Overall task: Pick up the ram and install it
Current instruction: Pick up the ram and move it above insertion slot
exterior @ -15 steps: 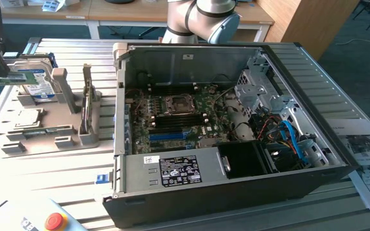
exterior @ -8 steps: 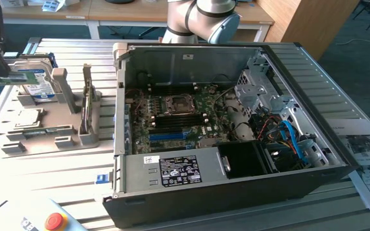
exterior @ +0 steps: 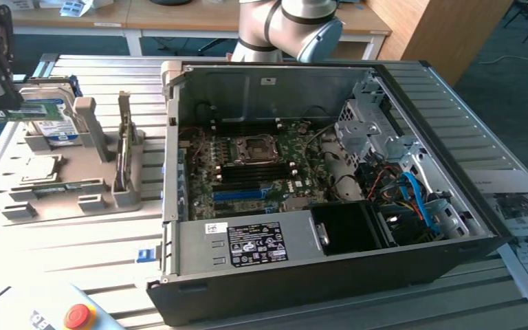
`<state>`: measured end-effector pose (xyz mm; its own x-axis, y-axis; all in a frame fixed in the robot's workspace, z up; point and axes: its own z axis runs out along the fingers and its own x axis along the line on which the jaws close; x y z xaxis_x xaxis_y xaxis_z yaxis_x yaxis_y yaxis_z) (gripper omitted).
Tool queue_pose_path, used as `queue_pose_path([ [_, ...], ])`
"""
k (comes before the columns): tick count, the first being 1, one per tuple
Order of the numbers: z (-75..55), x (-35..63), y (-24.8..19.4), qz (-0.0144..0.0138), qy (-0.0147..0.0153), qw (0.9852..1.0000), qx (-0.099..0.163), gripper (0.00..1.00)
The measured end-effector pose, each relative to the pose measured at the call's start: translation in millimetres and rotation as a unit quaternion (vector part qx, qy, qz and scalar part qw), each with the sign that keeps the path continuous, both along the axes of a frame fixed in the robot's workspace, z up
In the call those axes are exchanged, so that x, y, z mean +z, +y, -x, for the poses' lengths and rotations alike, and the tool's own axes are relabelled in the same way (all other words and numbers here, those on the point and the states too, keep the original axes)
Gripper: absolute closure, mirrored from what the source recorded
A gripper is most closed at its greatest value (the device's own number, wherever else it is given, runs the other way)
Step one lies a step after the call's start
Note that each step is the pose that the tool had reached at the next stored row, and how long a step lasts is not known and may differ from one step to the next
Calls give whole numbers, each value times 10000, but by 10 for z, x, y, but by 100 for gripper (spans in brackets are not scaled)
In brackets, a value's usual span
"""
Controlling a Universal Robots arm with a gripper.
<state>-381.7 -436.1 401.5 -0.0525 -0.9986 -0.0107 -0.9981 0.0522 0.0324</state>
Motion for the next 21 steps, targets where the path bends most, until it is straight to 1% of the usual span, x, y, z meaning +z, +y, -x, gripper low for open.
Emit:
queue_pose_path([
  [12, -228, 0, -11, 0, 0, 10000, 0, 88],
  [21, -423, -1, -35, -1, -1, 10000, 0, 88],
])
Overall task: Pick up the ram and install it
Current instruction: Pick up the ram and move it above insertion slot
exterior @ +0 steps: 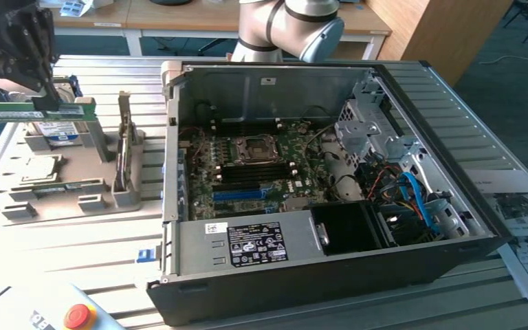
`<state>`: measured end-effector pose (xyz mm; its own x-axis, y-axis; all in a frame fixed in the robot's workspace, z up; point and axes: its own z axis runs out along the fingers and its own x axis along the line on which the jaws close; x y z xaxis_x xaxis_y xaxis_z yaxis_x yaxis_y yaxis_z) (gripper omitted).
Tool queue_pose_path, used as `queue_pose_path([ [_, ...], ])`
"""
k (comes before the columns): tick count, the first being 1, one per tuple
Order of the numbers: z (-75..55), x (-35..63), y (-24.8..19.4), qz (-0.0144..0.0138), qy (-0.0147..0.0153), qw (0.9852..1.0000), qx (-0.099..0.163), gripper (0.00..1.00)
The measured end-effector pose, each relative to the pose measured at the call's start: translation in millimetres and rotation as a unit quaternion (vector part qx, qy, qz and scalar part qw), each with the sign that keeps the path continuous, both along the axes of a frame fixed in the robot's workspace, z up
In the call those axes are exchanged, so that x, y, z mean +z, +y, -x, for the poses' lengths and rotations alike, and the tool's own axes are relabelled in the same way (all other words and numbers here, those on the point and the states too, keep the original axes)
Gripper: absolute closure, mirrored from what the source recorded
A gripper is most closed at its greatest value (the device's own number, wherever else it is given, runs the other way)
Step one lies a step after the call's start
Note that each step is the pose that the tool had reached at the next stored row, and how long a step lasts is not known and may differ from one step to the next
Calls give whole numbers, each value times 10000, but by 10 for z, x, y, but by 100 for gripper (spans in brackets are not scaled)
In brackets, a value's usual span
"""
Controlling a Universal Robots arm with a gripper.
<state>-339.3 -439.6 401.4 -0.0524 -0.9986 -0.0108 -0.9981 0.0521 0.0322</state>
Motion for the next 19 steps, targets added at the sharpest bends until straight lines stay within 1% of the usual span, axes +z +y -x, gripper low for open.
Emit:
queue_pose_path([
  [19, -432, 1, -71, 0, 0, 10000, 0, 88],
])
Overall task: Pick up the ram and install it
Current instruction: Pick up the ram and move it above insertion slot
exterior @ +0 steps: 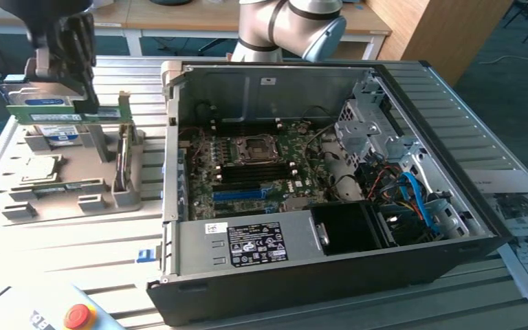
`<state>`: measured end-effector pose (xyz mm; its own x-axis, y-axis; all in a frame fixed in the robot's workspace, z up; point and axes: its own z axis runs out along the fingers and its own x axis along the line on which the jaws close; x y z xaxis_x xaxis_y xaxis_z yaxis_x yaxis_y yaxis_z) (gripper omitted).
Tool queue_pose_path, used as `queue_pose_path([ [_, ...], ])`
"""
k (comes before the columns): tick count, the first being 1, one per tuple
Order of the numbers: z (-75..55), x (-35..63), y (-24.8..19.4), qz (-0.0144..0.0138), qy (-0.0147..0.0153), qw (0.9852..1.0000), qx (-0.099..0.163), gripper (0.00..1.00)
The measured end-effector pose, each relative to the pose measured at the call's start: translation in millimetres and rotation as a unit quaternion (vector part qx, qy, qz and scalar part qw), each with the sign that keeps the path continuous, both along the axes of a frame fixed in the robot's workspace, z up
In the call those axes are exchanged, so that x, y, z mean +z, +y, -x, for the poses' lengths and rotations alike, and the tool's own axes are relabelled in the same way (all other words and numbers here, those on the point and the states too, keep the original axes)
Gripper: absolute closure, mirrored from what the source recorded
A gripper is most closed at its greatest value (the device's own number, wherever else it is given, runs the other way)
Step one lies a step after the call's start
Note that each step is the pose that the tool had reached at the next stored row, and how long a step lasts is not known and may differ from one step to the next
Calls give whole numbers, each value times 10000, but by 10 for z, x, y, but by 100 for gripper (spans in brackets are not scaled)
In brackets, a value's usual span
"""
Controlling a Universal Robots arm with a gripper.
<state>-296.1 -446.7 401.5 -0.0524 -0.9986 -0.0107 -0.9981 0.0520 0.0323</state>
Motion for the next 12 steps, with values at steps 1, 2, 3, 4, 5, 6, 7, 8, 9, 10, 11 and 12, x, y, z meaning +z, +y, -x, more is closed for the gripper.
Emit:
queue_pose_path([
  [1, -21, 0, -4, 0, 0, 10000, 0, 88],
  [2, -42, 0, -7, 0, 0, 10000, -1, 88],
  [3, -65, 0, -10, 0, 0, 10000, -1, 88],
  [4, -86, 0, -14, 0, 0, 10000, -1, 88],
  [5, -108, 0, -17, 0, 0, 10000, -1, 88],
  [6, -129, -1, -21, 0, -1, 10000, -1, 88],
  [7, -151, 0, -25, 0, 0, 10000, 0, 88],
  [8, -175, 0, -28, 0, 0, 10000, 0, 88],
  [9, -197, 0, -32, 0, 0, 10000, 0, 88],
  [10, -219, 0, -36, 0, 0, 10000, 0, 88],
  [11, -240, 0, -39, 0, 0, 10000, 0, 88],
  [12, -262, 0, -43, 0, 0, 10000, -1, 88],
])
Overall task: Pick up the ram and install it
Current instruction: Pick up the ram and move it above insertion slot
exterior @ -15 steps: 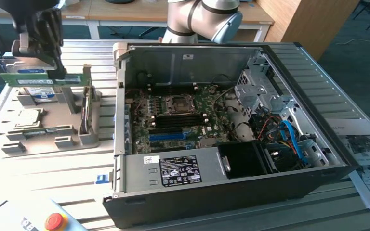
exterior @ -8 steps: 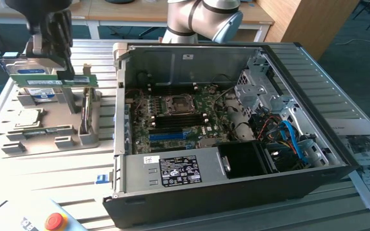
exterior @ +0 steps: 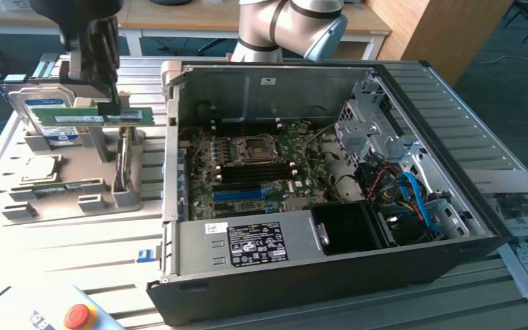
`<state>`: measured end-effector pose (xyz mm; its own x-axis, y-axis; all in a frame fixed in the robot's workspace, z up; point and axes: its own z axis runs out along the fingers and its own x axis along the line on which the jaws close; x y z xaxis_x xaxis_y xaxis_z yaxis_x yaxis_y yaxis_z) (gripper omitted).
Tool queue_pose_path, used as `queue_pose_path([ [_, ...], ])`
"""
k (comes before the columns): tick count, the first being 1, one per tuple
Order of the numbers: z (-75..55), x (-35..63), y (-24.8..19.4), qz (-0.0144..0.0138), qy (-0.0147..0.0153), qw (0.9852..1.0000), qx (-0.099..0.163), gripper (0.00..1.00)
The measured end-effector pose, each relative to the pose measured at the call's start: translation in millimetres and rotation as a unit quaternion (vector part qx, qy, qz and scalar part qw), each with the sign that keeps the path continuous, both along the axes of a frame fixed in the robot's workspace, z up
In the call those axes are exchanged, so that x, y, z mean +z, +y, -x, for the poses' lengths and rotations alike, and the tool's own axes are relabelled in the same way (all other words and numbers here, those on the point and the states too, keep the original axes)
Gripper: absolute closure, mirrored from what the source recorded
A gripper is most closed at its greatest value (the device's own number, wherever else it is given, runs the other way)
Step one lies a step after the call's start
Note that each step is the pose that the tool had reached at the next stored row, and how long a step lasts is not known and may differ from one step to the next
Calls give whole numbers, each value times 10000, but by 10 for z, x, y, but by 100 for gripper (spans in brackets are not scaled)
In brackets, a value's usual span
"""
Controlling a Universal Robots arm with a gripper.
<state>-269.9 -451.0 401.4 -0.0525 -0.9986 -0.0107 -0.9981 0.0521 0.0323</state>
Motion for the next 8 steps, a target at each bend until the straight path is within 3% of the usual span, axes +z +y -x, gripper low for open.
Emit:
queue_pose_path([
  [8, -185, 0, -32, 0, 0, 10000, 1, 88],
])
